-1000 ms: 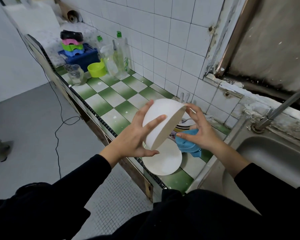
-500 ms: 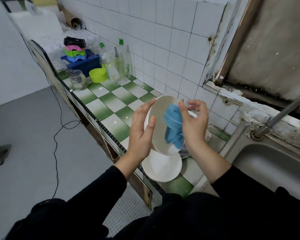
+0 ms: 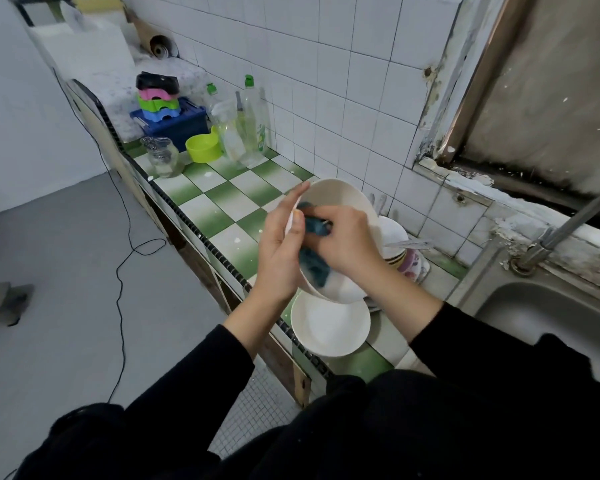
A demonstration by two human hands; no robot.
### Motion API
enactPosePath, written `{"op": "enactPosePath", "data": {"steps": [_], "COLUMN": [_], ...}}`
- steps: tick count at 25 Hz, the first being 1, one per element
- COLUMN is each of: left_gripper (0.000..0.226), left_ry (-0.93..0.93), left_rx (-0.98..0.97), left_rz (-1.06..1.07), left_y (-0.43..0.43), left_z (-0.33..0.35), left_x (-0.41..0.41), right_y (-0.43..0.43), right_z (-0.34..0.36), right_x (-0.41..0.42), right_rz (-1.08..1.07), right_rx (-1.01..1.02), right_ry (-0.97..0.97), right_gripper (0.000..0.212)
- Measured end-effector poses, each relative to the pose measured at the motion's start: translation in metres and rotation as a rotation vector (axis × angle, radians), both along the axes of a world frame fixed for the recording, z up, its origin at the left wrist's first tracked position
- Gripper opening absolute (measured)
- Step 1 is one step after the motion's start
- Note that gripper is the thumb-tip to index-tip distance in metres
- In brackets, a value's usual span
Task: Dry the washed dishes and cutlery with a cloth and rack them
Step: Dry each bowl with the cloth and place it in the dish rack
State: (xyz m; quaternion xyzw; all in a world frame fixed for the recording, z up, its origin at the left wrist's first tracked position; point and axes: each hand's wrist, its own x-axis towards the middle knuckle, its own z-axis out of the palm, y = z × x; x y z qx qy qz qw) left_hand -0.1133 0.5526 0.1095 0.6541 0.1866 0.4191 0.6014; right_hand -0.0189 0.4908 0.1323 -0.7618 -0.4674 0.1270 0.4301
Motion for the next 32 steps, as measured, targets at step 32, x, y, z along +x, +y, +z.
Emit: {"op": "enactPosePath", "data": {"steps": [32], "left_gripper": [0.035], "left_ry": [-0.043], "left_rx": [-0.166], "left_rz": [0.037], "left_y": [0.004], "left_z": [0.027], "left_x": [-0.02], "right_y": [-0.008], "right_z": [0.018], "right_x": [-0.01], "right_rz": [0.378], "right_rx": [-0.08], "right_ry": [0.186], "right_gripper": [0.034]}}
